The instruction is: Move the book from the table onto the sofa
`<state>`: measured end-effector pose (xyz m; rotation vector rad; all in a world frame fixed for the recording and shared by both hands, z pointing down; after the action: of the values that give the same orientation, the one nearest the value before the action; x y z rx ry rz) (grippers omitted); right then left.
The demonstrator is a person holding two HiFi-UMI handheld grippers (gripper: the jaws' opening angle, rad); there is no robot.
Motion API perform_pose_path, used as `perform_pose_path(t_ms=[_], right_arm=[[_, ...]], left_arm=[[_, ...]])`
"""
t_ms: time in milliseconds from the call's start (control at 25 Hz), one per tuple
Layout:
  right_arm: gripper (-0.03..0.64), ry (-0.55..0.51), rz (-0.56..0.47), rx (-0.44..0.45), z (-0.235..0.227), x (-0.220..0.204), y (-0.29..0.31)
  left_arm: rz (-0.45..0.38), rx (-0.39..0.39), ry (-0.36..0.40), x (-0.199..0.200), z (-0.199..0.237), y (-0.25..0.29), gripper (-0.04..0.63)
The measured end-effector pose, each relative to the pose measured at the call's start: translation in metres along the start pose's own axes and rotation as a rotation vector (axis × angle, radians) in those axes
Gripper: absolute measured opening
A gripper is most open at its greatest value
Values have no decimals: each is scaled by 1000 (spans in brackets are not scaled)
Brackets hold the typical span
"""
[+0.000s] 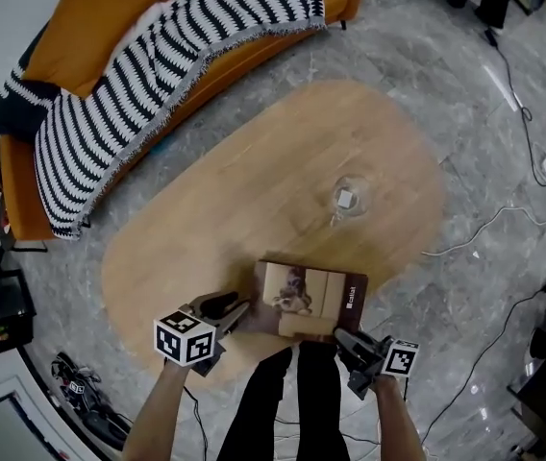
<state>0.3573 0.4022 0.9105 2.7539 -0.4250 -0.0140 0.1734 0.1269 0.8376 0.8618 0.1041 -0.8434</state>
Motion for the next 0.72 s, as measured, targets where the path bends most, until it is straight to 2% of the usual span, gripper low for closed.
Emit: perform_pose_path(t_ms=[120,360,720], right_arm=[[155,-4,-5,-9,18,4,-4],[155,18,-49,31,90,12,-1],[155,39,-81,85,196,-8,-22]], left_arm=[[-43,3,1,7,-18,-19,126],[-143,44,9,21,-64,-62,52],[-290,94,8,39,-145,-134,17]])
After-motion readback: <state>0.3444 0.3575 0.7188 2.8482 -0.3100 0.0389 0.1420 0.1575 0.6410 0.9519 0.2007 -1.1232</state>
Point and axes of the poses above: the fingertips, and each gripper's own axes: y forward along the fingers, z to its left, x out of its top, the point moved 8 cm from there along -y, backward along the fingers, and after that the axes turned 10 degrees about -x, right-handed, at the moved point
